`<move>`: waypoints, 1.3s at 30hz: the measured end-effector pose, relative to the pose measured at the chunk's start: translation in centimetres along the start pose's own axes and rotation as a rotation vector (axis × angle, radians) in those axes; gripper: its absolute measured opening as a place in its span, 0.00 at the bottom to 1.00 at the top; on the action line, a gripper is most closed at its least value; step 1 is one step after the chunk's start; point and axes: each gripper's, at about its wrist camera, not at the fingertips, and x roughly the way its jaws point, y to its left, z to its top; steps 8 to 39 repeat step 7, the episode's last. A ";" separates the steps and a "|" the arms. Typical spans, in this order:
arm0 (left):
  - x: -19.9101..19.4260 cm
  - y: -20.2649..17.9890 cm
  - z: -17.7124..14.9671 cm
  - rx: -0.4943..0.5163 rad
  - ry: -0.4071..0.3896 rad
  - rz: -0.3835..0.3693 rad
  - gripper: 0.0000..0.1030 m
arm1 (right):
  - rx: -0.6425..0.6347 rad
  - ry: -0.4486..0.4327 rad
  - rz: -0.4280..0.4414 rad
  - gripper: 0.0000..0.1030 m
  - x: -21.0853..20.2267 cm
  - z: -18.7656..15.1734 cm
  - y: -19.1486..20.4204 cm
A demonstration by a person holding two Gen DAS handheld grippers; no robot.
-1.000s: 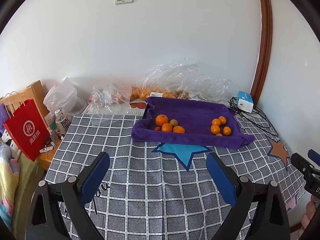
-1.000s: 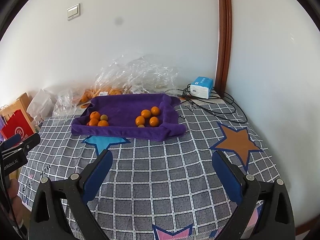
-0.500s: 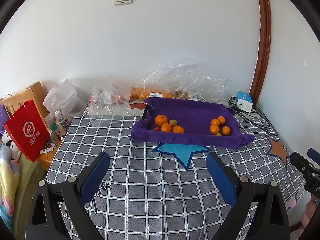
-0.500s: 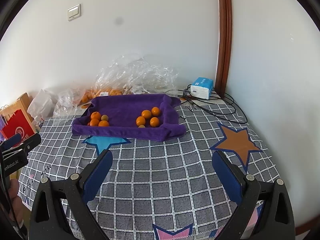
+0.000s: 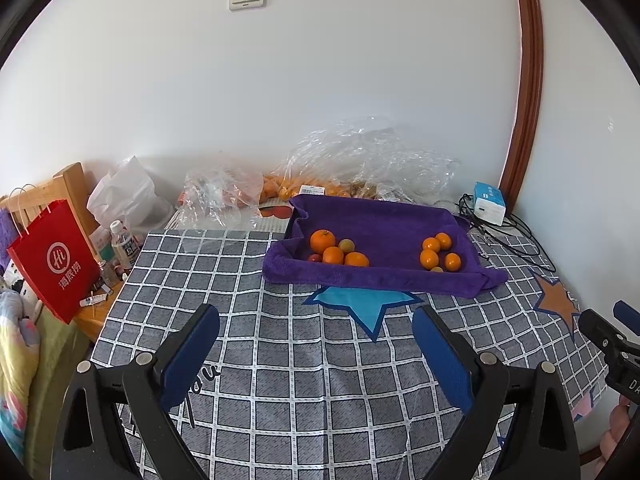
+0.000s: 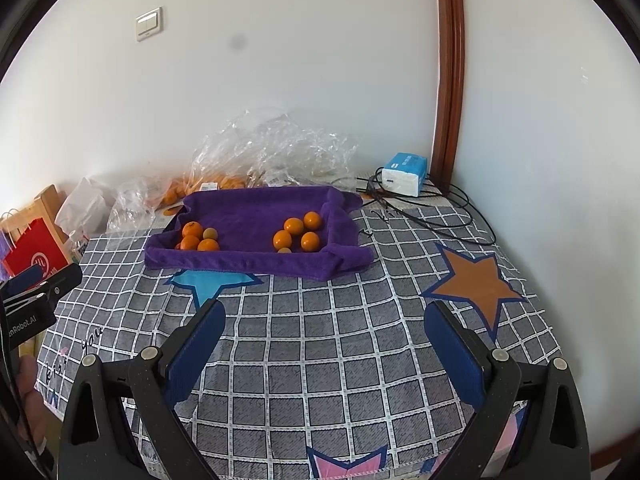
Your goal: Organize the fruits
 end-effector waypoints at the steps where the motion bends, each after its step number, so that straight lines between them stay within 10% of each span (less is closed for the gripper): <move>1: 0.0 0.0 0.0 0.001 0.001 0.000 0.95 | 0.000 0.001 0.000 0.96 0.0 0.0 0.0; 39: 0.1 0.0 0.1 0.006 -0.004 -0.002 0.95 | -0.001 -0.003 0.001 0.96 -0.1 0.0 0.1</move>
